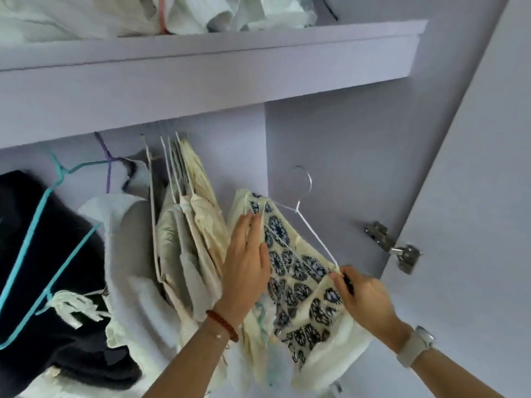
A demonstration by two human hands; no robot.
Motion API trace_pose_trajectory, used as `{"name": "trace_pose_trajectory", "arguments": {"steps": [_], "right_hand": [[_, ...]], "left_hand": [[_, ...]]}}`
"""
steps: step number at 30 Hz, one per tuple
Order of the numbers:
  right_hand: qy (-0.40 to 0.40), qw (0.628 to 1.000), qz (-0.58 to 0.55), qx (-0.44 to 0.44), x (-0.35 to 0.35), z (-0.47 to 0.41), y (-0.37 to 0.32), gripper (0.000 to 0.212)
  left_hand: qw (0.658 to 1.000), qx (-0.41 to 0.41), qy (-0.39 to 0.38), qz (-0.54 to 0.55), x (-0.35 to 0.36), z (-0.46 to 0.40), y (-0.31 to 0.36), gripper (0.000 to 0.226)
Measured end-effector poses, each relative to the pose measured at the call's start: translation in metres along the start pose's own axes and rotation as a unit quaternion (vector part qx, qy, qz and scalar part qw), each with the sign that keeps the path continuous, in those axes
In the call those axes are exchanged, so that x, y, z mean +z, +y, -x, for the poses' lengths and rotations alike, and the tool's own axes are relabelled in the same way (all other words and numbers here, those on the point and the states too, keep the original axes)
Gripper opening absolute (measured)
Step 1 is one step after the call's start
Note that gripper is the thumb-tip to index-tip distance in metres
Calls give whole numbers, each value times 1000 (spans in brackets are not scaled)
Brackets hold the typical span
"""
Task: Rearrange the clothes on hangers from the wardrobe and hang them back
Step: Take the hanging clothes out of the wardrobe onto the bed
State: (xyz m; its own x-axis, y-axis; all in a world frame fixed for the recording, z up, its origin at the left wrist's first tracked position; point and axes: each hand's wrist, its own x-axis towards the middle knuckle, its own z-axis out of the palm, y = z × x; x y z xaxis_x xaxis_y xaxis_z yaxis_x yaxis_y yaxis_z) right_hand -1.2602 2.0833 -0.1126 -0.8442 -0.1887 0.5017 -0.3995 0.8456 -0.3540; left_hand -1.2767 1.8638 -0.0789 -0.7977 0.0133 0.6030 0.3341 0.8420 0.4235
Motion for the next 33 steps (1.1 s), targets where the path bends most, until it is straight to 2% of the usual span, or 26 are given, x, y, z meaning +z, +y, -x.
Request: {"name": "trace_pose_trajectory", "arguments": {"steps": [3, 5, 6, 9, 11, 13, 16, 21, 26, 28, 31, 33], "right_hand": [[-18, 997, 57, -43, -17, 59, 28, 33], [-21, 996, 81, -35, -31, 99, 41, 32], [-20, 996, 90, -21, -39, 118, 43, 32], [-11, 990, 135, 43, -65, 171, 35, 36], [7, 979, 173, 105, -77, 207, 24, 44], [26, 960, 204, 190, -86, 244, 9, 44], [49, 922, 237, 301, -95, 299, -19, 35], [59, 853, 228, 466, -110, 388, -80, 38], [93, 785, 215, 574, -129, 470, -137, 47], [117, 749, 226, 612, -140, 508, -160, 49], [151, 684, 246, 670, -156, 564, -200, 27], [181, 629, 275, 704, -171, 601, -230, 19]], "left_hand": [[995, -12, -97, -14, 35, 8, -1, 60], [980, 20, -190, -63, 51, 14, 1, 65], [965, 42, -248, -74, 56, 17, 2, 60], [928, 112, -354, 12, 72, 38, 7, 34], [910, 138, -382, 78, 75, 58, 20, 37], [896, 156, -398, 117, 77, 82, 38, 28], [884, 171, -397, 179, 76, 117, 69, 17], [829, 230, -442, 256, 78, 170, 136, 15], [764, 333, -509, 217, 66, 234, 206, 22], [729, 366, -539, 212, 59, 268, 234, 24], [674, 419, -572, 206, 40, 323, 281, 24], [631, 449, -594, 217, 23, 367, 315, 23]]}}
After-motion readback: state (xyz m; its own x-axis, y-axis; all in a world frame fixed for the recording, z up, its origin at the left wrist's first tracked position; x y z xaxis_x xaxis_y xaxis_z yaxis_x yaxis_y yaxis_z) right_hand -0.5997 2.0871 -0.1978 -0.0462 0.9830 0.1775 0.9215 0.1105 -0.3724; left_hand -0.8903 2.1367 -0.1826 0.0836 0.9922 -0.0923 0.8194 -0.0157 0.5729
